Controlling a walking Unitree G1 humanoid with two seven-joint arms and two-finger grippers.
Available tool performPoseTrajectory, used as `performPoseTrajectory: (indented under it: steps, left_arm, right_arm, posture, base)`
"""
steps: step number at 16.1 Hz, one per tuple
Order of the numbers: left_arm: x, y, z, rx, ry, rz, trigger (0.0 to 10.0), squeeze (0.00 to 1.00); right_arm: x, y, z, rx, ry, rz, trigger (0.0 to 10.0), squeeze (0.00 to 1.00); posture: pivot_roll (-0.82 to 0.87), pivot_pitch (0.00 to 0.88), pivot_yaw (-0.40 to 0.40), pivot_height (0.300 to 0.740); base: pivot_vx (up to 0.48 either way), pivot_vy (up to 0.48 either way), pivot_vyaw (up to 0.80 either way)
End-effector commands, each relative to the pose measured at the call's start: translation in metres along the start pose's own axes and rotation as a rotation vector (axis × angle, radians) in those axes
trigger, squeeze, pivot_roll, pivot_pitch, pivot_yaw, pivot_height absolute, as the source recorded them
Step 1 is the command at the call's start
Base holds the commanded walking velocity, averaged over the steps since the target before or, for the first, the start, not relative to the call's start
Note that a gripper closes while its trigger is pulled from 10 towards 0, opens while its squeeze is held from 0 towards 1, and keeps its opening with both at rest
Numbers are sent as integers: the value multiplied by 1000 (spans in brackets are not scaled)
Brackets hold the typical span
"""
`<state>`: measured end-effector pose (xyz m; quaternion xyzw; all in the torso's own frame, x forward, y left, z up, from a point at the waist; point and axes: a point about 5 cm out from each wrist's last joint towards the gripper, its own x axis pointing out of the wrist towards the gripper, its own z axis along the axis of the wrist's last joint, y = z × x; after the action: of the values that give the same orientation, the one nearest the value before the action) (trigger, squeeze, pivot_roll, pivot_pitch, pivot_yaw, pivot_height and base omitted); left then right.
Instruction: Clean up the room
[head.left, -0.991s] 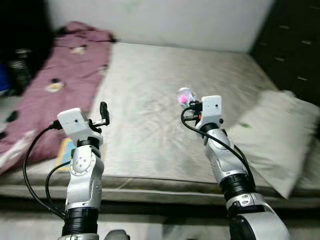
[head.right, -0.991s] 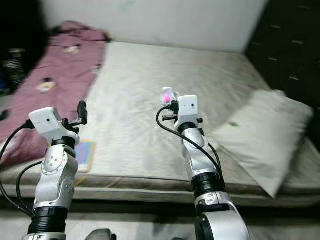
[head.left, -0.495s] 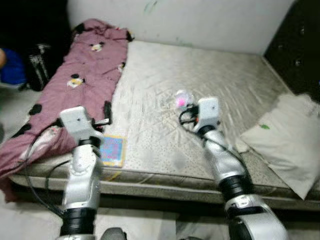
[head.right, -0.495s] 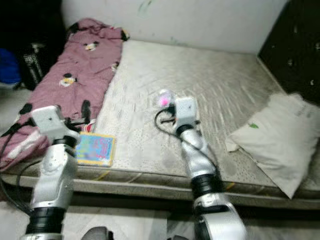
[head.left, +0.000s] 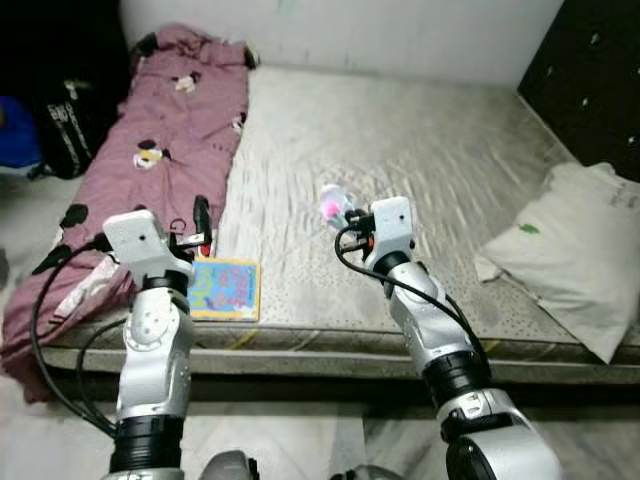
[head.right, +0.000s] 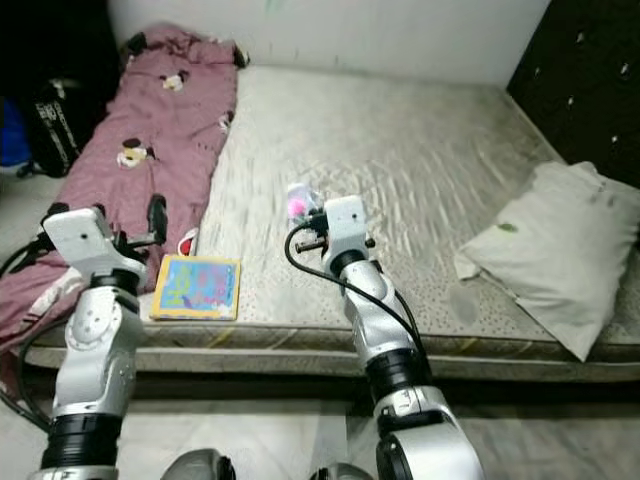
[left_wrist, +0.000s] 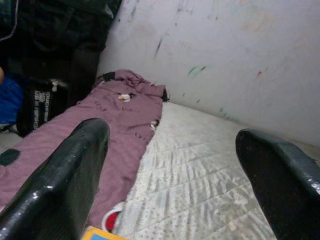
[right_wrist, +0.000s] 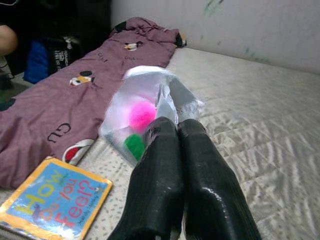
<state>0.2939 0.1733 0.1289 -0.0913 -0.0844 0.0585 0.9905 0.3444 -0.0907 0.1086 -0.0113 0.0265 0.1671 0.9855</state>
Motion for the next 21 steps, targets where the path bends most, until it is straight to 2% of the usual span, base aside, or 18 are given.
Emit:
performPoseTrajectory:
  steps: [1,5,18,21]
  left_arm:
    - [1,-5,3,-1,-14,-24,10000,0]
    - [1,-6,3,-6,-16,-37,10000,0]
    - [1,-5,3,-9,-9,-44,10000,0]
    - [1,-6,0,-15,18,-36,10000,0]
  right_arm:
    - [1,-5,5,-11,-17,-12,10000,0]
    - [0,-5,4,-12,-17,-8,10000,0]
    - [2,-6,5,-6,-18,-28,10000,0]
    - [2,-8,4,0,-15,-37,10000,0]
  posture:
    - [83,0,-73,740]
    - [84,0,-73,740]
    - [87,0,-70,740]
    - [89,0,-69,740]
  base:
    - [0,0,0]
    - [0,0,0]
    - [305,0,0]
    - [0,0,0]
